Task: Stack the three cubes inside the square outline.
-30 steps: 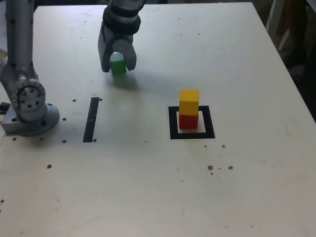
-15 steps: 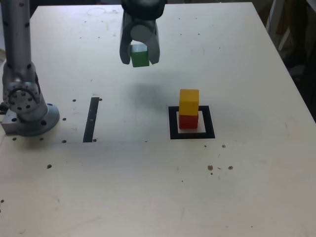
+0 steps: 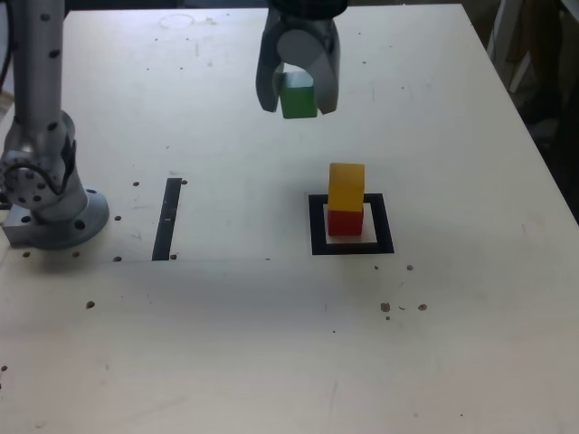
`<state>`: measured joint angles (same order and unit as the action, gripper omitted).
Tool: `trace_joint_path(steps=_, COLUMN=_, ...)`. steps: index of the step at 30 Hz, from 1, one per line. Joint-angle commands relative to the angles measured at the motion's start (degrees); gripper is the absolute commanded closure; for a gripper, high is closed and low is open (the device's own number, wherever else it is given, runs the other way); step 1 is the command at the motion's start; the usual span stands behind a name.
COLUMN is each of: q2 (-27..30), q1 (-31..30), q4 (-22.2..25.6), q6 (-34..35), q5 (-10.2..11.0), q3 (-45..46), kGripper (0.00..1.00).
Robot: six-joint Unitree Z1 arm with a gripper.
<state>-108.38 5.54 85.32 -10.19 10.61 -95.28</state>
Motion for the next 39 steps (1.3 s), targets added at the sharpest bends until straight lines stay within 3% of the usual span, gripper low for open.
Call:
trace_joint_path(steps=1, q2=-1.1, q1=-1.2, q4=1.0, q6=0.6, q5=-0.2, q3=-1.7, kGripper=0.68)
trace_joint_path(steps=22, q2=-8.8, q1=-8.9, q4=4.9, q6=4.5, q5=-2.5, q3=-11.8, kGripper=0.68)
trace_joint_path(steps=39, q2=-10.8, q1=-9.8, q4=5.5, q6=4.7, q5=-4.3, q3=-12.3, kGripper=0.68)
